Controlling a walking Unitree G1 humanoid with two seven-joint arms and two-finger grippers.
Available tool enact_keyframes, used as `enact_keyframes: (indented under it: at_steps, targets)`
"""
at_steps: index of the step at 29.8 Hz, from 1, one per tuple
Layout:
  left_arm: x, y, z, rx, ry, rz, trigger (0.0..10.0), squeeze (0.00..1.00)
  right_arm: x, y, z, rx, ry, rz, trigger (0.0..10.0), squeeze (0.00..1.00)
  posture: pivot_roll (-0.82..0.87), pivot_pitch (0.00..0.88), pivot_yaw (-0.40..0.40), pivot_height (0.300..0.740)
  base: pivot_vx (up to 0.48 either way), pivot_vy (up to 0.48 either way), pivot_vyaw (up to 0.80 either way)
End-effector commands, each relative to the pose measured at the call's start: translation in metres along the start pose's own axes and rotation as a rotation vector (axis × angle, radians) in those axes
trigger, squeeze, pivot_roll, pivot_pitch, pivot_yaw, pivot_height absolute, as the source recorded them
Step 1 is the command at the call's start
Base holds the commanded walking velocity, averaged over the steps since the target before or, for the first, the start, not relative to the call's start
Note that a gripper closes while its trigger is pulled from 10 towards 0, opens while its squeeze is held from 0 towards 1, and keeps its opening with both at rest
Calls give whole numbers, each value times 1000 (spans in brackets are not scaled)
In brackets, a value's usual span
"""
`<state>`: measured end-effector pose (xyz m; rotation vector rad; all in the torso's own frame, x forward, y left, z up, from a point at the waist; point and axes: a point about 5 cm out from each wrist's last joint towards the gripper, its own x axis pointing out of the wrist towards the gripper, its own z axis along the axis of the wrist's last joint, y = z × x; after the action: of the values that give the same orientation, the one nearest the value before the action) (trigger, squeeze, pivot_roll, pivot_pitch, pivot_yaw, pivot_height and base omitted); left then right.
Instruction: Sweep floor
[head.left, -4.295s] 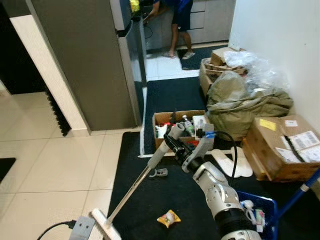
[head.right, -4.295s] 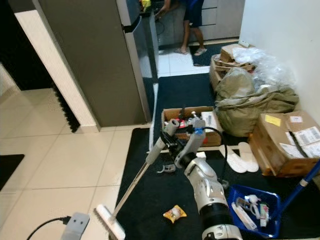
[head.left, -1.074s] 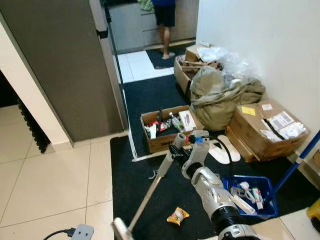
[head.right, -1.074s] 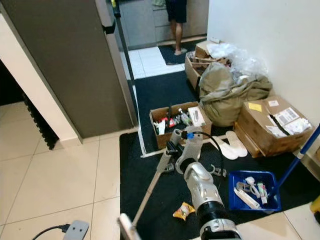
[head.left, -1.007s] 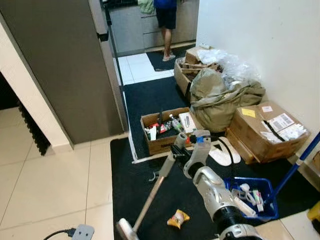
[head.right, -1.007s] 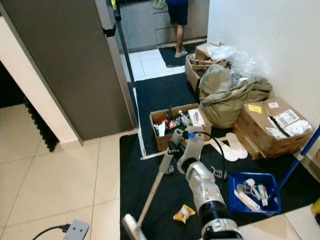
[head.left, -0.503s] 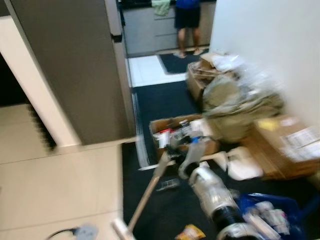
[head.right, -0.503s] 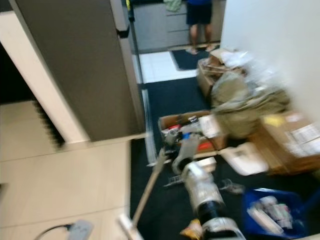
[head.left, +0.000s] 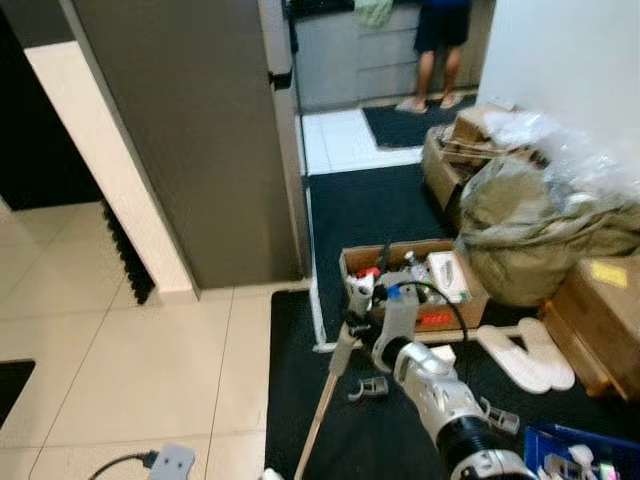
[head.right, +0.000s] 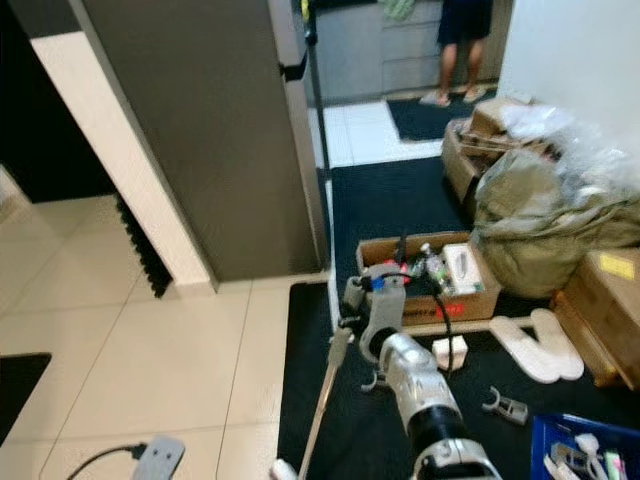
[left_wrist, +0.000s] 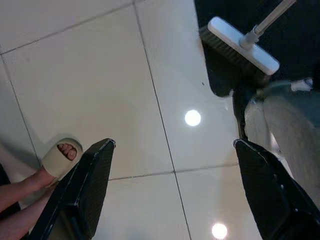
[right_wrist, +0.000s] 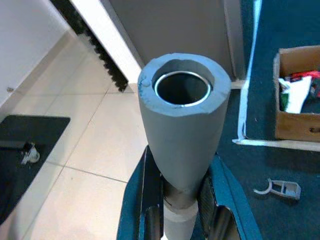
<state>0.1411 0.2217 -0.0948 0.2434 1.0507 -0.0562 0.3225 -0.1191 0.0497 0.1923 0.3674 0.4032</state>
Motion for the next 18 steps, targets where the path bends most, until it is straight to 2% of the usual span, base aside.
enact_keyframes:
  at_steps: [1,5,18]
  targets:
    - [0,3,0,2,3,3,10000,0,0,-1,1,18,-1,-5,10000,0,-30,0,82,740,0,0,-800]
    - [0,3,0,2,3,0,10000,0,-3,-9,-4,17,45,-37,10000,0,-30,0,80,740,0,0,-800]
    - [0,4,0,3,4,0,10000,0,-4,-10,-8,21,59,-53,10000,0,-27,1,82,740,0,0,-800]
